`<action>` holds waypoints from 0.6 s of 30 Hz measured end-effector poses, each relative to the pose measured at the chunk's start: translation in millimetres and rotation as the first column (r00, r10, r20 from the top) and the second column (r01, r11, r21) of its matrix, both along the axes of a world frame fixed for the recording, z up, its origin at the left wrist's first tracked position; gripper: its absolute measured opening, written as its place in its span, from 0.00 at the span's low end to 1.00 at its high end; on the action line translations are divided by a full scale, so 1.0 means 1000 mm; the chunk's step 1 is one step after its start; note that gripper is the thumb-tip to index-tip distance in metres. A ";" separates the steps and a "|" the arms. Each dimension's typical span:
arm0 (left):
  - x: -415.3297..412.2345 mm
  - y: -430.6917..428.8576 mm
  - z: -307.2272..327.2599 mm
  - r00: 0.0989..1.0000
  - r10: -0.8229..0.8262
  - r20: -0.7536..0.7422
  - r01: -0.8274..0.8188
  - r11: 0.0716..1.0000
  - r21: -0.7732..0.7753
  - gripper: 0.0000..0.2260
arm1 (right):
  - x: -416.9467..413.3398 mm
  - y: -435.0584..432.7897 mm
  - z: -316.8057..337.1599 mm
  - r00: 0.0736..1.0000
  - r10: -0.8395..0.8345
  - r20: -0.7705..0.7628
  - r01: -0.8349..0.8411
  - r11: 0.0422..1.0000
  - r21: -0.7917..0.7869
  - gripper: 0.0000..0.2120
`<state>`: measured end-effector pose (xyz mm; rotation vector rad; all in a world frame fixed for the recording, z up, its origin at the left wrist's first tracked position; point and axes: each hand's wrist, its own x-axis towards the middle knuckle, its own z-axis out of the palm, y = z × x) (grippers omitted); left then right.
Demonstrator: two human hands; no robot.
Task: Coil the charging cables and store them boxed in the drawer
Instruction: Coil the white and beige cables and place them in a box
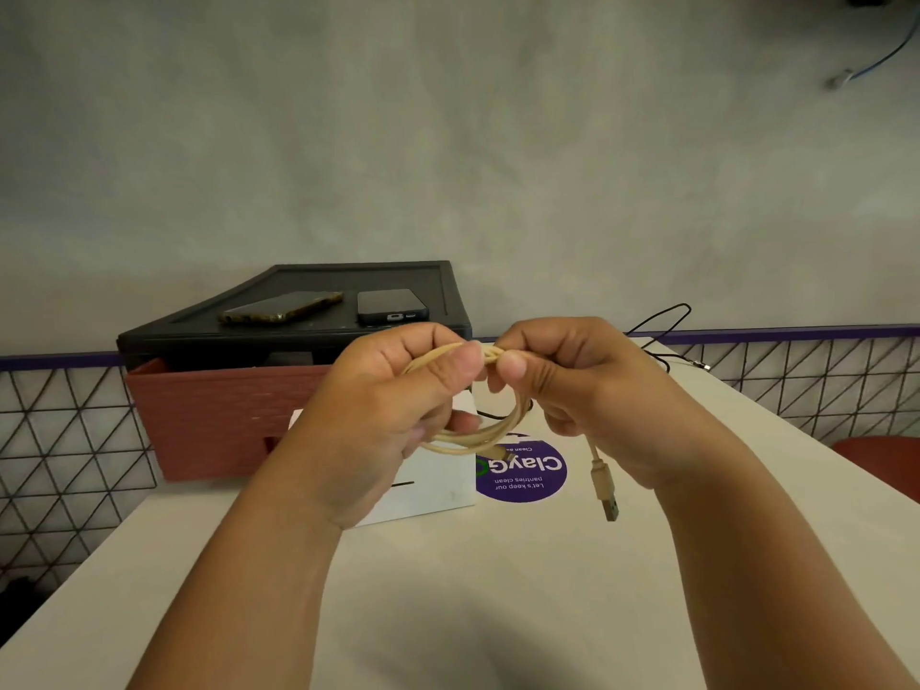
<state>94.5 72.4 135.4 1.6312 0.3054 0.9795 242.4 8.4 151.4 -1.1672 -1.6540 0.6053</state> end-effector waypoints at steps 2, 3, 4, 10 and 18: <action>0.003 -0.003 0.001 0.999 0.026 0.041 -0.025 1.000 -0.019 0.09 | -0.001 0.000 0.000 1.000 0.014 -0.019 -0.014 1.000 0.002 0.10; 0.004 -0.003 0.001 0.998 0.028 0.063 -0.026 0.999 -0.030 0.10 | -0.002 -0.001 0.001 0.999 0.023 -0.026 -0.023 1.000 0.002 0.10; 0.004 -0.003 0.002 0.996 0.027 0.080 -0.023 0.999 -0.042 0.10 | -0.003 -0.001 0.001 0.999 0.030 -0.033 -0.030 1.000 0.001 0.09; 0.001 0.002 0.001 0.989 0.150 0.009 -0.150 0.987 0.056 0.09 | -0.003 0.004 -0.003 0.999 -0.033 -0.021 0.032 0.999 -0.040 0.06; 0.005 0.000 -0.002 0.951 0.297 -0.089 -0.274 0.940 0.203 0.14 | 0.009 0.004 -0.005 0.995 -0.100 0.021 0.101 0.992 -0.082 0.06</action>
